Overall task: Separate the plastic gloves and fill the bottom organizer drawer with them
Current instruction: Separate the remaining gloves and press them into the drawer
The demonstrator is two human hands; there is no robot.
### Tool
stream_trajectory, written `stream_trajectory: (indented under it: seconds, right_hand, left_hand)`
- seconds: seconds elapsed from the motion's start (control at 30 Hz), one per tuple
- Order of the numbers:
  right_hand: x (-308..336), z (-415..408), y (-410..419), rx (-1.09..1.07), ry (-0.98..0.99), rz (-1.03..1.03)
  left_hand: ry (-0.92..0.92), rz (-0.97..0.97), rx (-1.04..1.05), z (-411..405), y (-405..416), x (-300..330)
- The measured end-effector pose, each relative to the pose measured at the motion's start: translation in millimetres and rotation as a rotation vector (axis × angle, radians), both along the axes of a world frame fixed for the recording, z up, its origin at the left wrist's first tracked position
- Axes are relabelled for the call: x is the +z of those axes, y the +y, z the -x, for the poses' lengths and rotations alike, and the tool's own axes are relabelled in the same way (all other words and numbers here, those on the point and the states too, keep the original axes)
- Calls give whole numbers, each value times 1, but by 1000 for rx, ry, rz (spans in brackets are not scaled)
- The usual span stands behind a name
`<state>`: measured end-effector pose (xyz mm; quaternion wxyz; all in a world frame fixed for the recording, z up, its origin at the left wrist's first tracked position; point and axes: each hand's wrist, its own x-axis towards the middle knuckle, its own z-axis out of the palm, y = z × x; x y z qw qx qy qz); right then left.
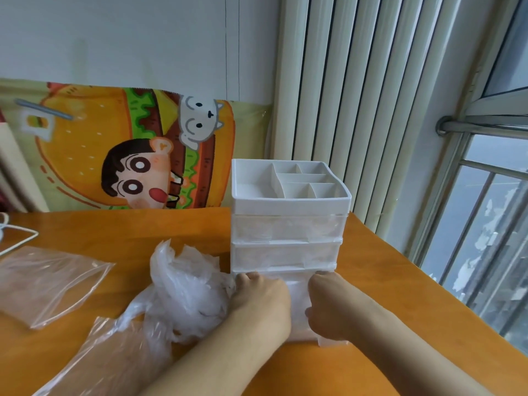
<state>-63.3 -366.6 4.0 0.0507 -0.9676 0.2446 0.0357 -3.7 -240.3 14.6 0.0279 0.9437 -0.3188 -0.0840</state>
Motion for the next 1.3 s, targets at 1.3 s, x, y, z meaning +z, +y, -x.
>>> stream_trajectory:
  seconds: [1.3]
  right_hand:
    - [-9,-18,148,389,-716,-217]
  left_hand:
    - [341,741,267,-95,263,-42]
